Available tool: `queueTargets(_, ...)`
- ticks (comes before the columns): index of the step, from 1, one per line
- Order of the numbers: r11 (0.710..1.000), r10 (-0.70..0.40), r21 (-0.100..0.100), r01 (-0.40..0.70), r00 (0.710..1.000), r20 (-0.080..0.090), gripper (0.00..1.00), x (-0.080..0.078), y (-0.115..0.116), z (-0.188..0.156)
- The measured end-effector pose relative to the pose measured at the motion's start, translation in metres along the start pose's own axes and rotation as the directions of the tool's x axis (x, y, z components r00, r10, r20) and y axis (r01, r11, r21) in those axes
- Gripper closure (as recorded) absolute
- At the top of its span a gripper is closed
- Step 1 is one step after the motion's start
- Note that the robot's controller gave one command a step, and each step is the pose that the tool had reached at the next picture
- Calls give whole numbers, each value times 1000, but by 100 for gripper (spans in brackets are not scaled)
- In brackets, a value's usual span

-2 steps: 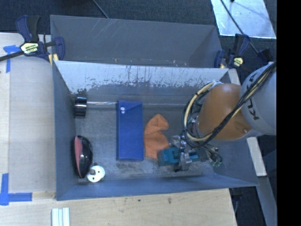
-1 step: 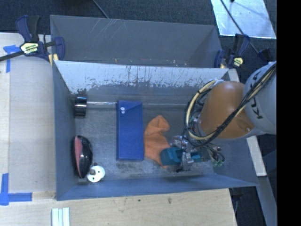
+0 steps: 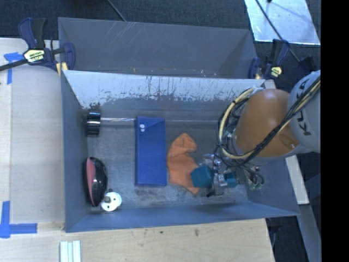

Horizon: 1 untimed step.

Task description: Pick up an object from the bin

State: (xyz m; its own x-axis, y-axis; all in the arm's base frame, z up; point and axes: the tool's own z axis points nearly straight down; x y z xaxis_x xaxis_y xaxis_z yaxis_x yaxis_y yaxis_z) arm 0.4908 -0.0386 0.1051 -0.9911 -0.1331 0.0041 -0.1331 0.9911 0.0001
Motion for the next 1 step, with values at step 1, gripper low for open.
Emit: queueTargets(1,1000,0,-1,0,1000,-2,100,1,0,-15)
